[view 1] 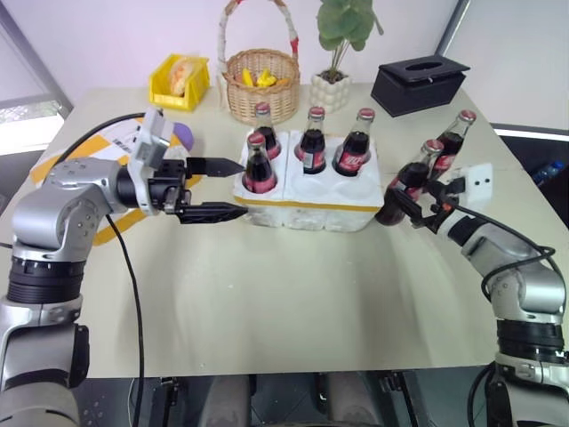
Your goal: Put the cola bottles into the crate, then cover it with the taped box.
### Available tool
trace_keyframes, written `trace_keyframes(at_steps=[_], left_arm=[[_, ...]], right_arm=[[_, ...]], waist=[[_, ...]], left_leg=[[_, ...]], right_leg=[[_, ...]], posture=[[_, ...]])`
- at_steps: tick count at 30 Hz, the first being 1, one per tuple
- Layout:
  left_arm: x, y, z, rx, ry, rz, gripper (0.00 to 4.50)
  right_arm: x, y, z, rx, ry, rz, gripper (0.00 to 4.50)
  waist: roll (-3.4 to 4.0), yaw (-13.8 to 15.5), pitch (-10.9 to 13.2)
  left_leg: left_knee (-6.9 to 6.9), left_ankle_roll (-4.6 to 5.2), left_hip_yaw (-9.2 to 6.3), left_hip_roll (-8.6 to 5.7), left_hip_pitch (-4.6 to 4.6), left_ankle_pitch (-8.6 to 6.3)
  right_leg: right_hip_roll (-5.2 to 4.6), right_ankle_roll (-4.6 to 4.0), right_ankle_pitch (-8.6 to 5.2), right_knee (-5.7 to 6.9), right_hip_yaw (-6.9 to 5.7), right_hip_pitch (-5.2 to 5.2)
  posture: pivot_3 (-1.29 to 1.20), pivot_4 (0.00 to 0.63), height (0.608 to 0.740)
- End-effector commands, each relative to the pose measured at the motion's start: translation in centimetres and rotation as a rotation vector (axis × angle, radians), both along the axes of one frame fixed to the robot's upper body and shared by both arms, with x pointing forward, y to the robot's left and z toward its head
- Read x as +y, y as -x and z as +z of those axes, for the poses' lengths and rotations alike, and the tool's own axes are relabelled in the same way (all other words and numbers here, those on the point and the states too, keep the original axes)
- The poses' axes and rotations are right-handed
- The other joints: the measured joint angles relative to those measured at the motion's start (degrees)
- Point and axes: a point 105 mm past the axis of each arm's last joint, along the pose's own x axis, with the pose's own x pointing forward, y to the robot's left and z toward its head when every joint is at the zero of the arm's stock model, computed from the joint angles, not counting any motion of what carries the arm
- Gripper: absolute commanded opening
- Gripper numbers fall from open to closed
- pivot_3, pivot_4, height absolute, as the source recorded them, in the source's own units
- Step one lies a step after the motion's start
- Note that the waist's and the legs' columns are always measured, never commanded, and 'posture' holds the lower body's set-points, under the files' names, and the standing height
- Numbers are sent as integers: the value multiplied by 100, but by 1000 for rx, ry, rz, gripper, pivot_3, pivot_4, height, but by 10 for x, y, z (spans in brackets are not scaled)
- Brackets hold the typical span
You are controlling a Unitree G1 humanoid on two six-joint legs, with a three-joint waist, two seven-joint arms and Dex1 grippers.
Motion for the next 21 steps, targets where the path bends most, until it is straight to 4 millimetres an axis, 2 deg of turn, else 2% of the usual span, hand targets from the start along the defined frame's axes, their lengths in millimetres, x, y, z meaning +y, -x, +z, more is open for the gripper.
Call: trace_keyframes(at_steps=[1,2,6,10,16,19,21], left_arm=[[1,3,15,-70,5,-4,4500],[1,3,16,-72,5,-4,4500],[1,0,17,-80,10,1,4500],[0,-2,16,-80,12,-1,4500],[-1,-4,16,-78,13,-5,4500],[1,-2,15,-73,9,-6,4500],[1,-2,14,-70,7,-7,4500]], right_arm=[[2,-4,9,-42,-12,3,4461],[5,-3,10,-46,-21,15,4461],[10,-2,12,-59,-24,33,2715],[14,-1,15,-69,-25,37,2685],[3,7,37,-125,24,16,2685],[-1,14,65,-186,86,25,2685],[-1,15,75,-202,100,35,2685]], waist=[[0,-2,0],[0,-3,0],[0,0,0],[0,-6,0],[2,-4,1],[10,14,7],[11,14,8]], left_leg=[[0,0,0,0,0,0],[0,0,0,1,1,0],[0,0,0,1,0,0],[-1,0,0,1,0,0],[-5,0,1,1,-2,0],[-4,0,3,1,-12,0],[-4,0,4,1,-21,0]], right_leg=[[0,-1,0,0,0,0],[1,-1,1,1,0,0],[1,-1,1,0,0,0],[1,-1,1,0,0,0],[2,-1,1,0,1,-6],[2,-1,1,-1,1,-14],[1,0,1,-1,2,-25]], posture=[[0,150,740],[0,150,740],[0,150,740],[0,150,740],[0,150,740],[0,150,740],[0,150,740]])
